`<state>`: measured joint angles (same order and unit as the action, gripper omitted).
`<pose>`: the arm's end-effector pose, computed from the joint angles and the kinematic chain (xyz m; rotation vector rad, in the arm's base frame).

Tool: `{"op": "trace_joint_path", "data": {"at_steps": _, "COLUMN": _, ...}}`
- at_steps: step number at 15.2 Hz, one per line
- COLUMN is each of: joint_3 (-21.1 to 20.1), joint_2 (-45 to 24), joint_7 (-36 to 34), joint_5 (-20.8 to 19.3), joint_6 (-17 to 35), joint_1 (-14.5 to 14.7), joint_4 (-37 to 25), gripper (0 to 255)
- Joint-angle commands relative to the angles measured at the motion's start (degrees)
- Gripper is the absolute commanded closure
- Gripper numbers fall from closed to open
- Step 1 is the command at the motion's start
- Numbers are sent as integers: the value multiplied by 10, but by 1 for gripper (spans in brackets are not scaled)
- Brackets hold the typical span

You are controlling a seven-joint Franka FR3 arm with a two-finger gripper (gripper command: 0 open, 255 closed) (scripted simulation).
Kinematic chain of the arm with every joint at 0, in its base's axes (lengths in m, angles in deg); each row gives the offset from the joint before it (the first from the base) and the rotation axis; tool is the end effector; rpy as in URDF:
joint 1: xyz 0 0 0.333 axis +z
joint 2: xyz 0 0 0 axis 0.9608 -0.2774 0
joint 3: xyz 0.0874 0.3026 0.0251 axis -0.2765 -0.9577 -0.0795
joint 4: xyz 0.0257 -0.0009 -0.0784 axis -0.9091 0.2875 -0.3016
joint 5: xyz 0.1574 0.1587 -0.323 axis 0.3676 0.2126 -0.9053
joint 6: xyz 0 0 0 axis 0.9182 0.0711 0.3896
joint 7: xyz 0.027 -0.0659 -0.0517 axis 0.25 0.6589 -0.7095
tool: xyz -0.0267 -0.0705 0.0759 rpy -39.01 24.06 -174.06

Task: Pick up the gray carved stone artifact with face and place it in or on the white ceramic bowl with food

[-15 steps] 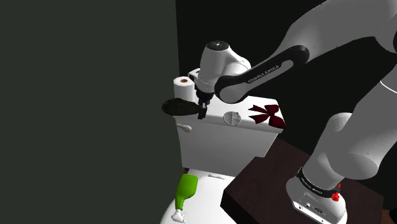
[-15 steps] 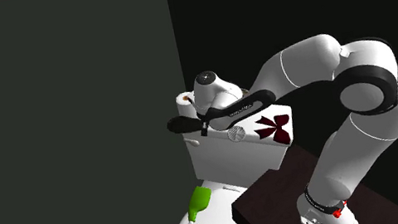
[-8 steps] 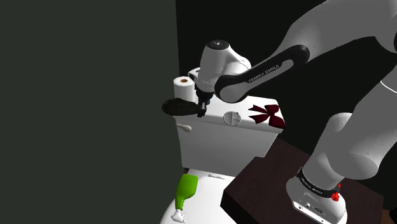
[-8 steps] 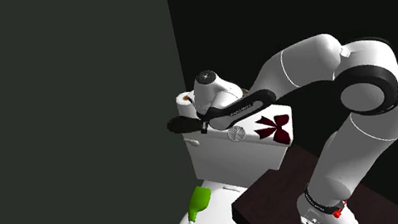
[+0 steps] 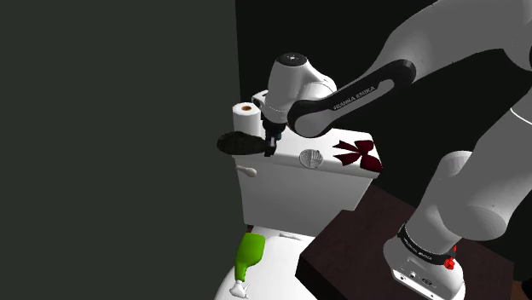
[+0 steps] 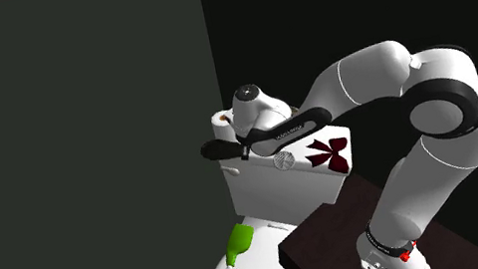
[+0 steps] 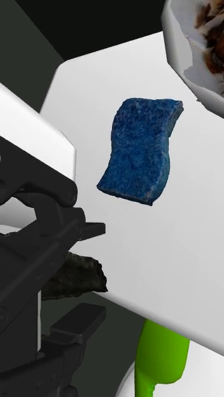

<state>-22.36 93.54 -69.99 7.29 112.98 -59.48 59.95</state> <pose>0.4721 0.1653 0.4003 2.6908 1.1824 0.3506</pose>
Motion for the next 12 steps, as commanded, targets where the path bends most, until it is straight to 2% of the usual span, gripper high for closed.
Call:
{"op": "trace_joint_path", "data": {"at_steps": 1, "joint_3": 1, "joint_2": 4, "joint_7": 5, "joint_5": 4, "joint_6": -12, "joint_1": 0, "joint_4": -5, "gripper": 255}}
{"op": "trace_joint_path", "data": {"at_steps": 12, "joint_3": 3, "joint_2": 43, "joint_7": 30, "joint_5": 27, "joint_6": -98, "joint_1": 6, "joint_4": -54, "gripper": 255}}
